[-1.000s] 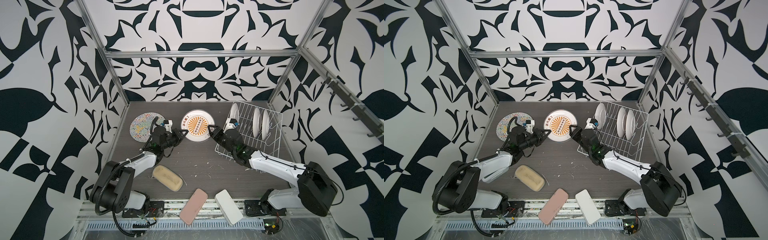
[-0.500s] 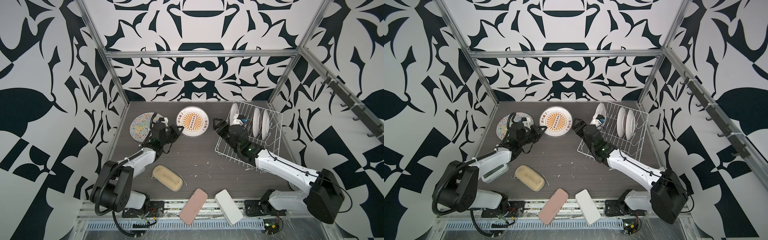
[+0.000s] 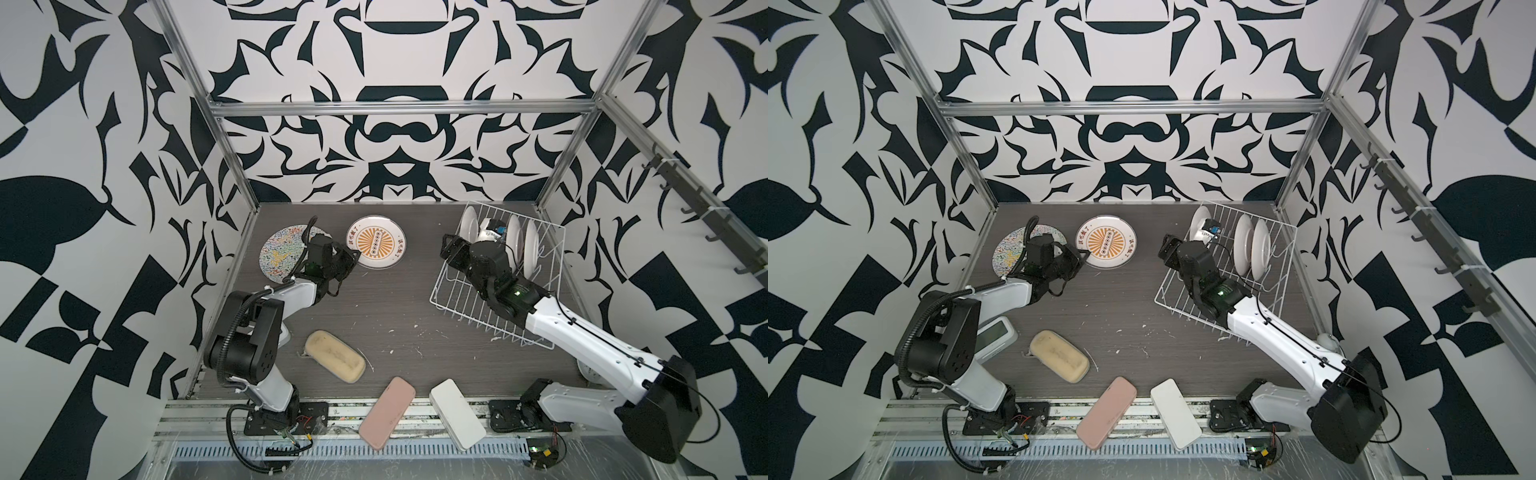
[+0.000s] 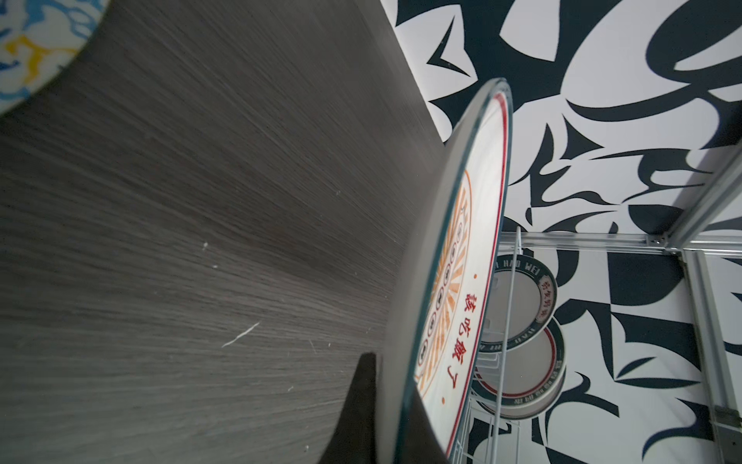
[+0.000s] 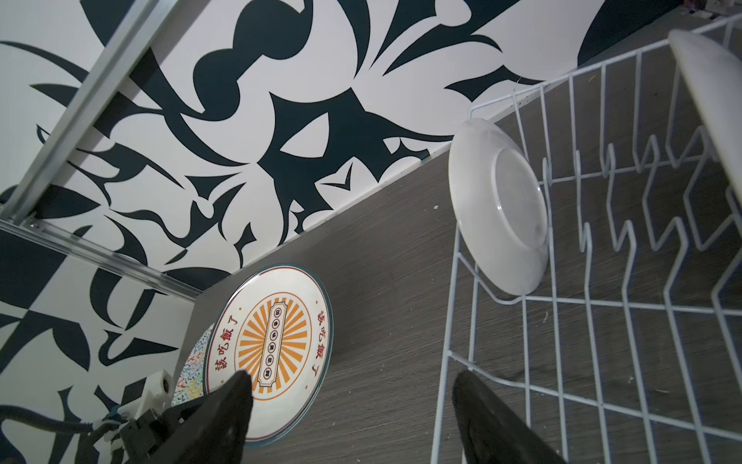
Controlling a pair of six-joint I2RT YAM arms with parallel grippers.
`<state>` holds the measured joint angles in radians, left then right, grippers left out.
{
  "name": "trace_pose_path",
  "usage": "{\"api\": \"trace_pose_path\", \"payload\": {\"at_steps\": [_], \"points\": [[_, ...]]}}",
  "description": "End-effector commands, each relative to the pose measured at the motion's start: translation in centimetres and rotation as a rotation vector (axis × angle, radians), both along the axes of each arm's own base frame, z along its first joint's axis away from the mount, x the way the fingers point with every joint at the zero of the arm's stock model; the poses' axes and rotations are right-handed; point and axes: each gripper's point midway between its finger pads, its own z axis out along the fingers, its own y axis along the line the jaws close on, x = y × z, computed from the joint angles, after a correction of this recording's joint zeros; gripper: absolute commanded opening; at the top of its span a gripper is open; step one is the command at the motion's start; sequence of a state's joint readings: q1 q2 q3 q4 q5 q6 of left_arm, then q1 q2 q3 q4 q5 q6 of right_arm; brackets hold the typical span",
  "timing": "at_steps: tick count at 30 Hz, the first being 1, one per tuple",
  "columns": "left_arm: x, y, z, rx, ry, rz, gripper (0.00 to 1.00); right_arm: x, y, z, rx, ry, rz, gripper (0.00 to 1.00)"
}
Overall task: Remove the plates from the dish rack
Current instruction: 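Open and withdraw the right gripper while the left gripper holds the plate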
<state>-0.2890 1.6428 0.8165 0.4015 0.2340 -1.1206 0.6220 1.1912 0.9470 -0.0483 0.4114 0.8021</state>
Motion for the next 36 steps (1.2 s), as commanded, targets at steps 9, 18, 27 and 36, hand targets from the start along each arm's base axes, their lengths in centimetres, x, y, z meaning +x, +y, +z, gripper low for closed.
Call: {"api": "trace_pose_path", "payload": {"at_steps": [9, 18, 27, 36], "points": [[2.5, -0.1, -1.3, 0.018, 0.003, 0.016, 0.0, 0.7, -0.9, -0.4, -0.322, 0.062, 0.059, 0.87], [3.1, 0.6, -3.1, 0.035, 0.041, 0.045, 0.0, 0.6, -1.0, -0.8, -0.336, 0.068, 0.065, 0.87], [3.1, 0.9, -4.8, 0.051, 0.092, 0.054, 0.0, 0.6, -0.4, -0.2, -0.314, 0.058, 0.096, 0.88], [3.0, 1.2, -5.8, 0.062, 0.112, 0.07, 0.0, 0.6, -0.4, -0.1, -0.32, 0.055, 0.105, 0.88]]}}
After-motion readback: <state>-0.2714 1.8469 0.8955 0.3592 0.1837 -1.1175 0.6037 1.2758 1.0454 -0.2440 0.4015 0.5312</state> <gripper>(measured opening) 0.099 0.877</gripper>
